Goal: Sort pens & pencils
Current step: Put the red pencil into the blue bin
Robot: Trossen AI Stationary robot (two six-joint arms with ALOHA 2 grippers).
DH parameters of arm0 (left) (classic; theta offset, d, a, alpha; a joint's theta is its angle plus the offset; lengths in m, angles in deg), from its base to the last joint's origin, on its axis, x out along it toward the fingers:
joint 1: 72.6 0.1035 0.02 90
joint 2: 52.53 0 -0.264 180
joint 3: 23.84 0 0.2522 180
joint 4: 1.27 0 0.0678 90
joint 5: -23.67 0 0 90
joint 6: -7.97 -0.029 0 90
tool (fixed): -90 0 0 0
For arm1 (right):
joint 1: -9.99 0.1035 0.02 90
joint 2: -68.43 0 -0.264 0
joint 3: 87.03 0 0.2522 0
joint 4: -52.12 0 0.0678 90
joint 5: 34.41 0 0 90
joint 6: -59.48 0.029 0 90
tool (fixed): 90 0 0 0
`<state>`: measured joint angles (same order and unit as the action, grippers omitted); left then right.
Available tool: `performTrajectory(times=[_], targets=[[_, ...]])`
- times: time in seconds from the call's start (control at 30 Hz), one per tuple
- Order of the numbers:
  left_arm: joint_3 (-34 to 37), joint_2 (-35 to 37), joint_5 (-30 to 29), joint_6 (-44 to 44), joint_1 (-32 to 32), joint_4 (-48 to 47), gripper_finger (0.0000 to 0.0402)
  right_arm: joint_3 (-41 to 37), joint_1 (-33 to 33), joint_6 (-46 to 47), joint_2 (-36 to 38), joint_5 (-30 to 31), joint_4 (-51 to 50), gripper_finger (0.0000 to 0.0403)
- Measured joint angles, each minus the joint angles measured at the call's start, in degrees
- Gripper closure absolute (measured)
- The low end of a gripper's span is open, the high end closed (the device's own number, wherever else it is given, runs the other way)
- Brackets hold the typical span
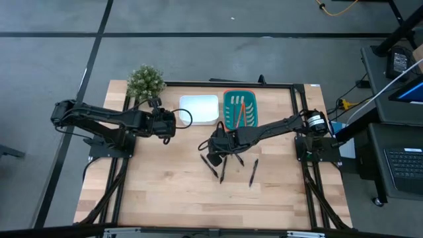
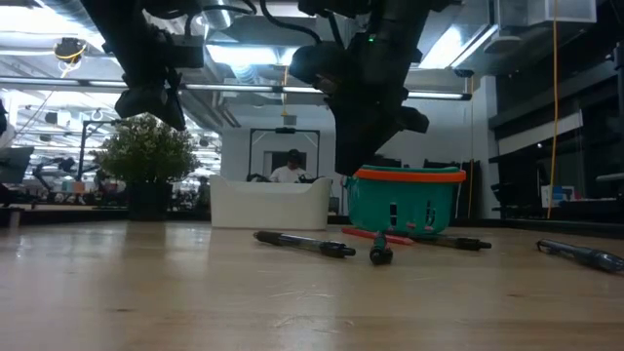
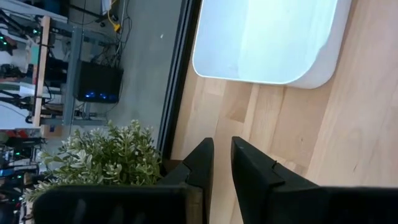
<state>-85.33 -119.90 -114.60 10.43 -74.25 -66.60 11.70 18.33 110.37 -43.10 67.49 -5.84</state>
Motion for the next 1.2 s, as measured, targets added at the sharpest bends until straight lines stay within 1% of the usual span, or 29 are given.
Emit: performTrajectory(times=[0.27, 0.37, 0.47, 0.53, 0.7, 0.83, 0.97, 1.2], targets=[[0.00, 0.00, -0.02, 0.01, 0.00, 0.00, 0.0351, 0.00, 0.02, -0.13, 0.00, 0.27, 0.28, 0.0349], [0.00, 0.00, -0.02, 0.11, 0.00, 0.00, 0.0351, 0.00, 0.00, 0.68, 0.00, -1.07, 0.47, 0.0340], [0.00, 0.00, -0.04, 0.17, 0.00, 0.00, 0.0351, 0.00, 0.02, 2.43, 0.00, -2.90, 0.47, 0.0318], [0.00, -0.01, -0.04, 0.34, 0.00, 0.00, 0.0351, 0.00, 0.02, 2.81, 0.00, -2.96, 0.47, 0.0297], [0.00, -0.02, -0.04, 0.48, 0.00, 0.00, 0.0351, 0.00, 0.02, 2.78, 0.00, -2.24, 0.59, 0.0241], [0.00, -0.02, -0.04, 0.52, 0.00, 0.00, 0.0351, 0.00, -0.25, 2.81, -0.12, -1.16, 0.67, 0.0214], [0.00, -0.02, -0.06, 0.57, 0.02, 0.03, 0.0351, -0.07, -0.49, 2.68, -1.61, -1.04, 1.10, 0.0209], [0.00, -0.07, -0.07, 0.97, 0.00, 0.42, 0.0351, -0.17, -0.96, -0.27, -4.75, -2.46, -1.75, 0.0219]])
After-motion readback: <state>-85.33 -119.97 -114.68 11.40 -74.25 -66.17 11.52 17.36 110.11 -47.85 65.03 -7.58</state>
